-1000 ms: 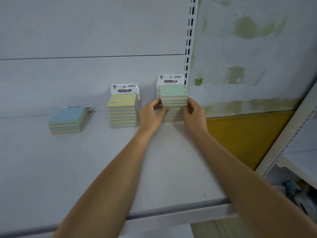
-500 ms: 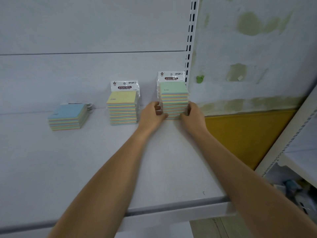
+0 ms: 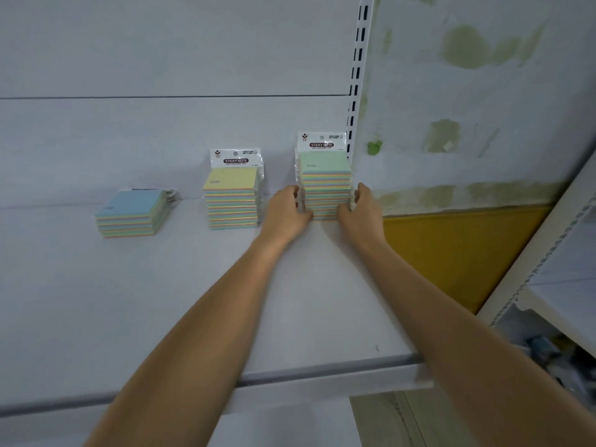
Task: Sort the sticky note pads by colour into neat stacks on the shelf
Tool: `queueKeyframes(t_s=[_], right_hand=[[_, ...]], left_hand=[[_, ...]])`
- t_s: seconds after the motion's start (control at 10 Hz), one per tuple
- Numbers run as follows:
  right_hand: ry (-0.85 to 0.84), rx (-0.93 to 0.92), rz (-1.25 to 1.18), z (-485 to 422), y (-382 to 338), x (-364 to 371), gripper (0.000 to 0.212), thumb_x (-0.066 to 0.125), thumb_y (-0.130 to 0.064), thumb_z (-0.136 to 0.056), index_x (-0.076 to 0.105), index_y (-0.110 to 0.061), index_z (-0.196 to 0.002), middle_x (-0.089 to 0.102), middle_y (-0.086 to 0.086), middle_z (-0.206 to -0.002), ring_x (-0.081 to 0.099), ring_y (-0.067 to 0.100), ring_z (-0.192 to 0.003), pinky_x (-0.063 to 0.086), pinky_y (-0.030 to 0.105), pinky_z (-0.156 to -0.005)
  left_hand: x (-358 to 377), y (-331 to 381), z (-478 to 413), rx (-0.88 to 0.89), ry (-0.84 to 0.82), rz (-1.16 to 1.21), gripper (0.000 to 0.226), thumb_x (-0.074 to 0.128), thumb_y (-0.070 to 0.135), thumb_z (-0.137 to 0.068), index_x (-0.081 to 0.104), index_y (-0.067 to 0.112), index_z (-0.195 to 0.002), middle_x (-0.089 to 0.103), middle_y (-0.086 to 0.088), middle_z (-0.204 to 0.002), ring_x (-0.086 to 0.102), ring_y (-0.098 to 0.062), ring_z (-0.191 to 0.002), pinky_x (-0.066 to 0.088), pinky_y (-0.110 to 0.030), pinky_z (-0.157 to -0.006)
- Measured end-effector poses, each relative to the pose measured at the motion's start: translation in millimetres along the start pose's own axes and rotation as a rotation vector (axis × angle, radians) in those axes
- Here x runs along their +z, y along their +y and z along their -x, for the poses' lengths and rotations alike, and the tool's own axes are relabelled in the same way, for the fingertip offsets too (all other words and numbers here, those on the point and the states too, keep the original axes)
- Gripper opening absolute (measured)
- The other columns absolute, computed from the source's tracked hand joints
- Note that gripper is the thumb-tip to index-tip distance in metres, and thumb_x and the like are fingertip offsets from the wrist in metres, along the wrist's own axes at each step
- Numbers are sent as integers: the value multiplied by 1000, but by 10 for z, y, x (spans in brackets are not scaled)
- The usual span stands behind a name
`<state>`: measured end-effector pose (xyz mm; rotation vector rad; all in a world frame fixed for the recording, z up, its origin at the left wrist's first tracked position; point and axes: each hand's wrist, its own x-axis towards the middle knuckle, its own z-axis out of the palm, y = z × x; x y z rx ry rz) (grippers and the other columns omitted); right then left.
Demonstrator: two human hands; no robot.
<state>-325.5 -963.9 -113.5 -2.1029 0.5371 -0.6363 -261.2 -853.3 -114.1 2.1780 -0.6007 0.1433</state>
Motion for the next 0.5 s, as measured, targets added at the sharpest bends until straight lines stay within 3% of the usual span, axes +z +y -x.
queueKeyframes(t_s=[0.1, 0.2, 0.4, 0.5], right_hand=[[68, -45, -20, 74, -68, -26, 50, 42, -6, -91, 30, -6, -139, 42, 12, -140, 44, 24, -124, 37, 26, -89], [137, -123, -7, 129, -134, -48, 53, 39, -4, -90, 28, -8, -142, 36, 10, -145, 34, 23, -133, 32, 31, -106], [186, -324, 131, 192, -484, -187, 51, 40, -5, -89, 33, -10, -140, 36, 7, -147, 29, 23, -136, 25, 30, -109], [116, -441, 207, 249, -726, -160, 51, 43, -5, -88, 38, -10, -138, 41, 8, -144, 34, 24, -134, 29, 29, -107]], left_hand=[[-63, 85, 160, 65, 32, -218, 34, 54, 7, -84, 48, -5, -115, 54, -22, -117, 51, -35, -109, 38, -34, -86], [-194, 181, 295, 125, 72, -303, 29, 47, 5, -87, 47, -5, -114, 51, -24, -118, 49, -36, -112, 37, -37, -86], [-1023, 236, 304, 196, 157, -423, 40, 42, 18, -93, 42, 0, -129, 48, -20, -128, 44, -33, -122, 39, -41, -94], [-1432, 152, 313, 207, 158, -556, 45, 39, 26, -95, 37, 7, -136, 46, -16, -134, 42, -31, -126, 41, -44, -95]])
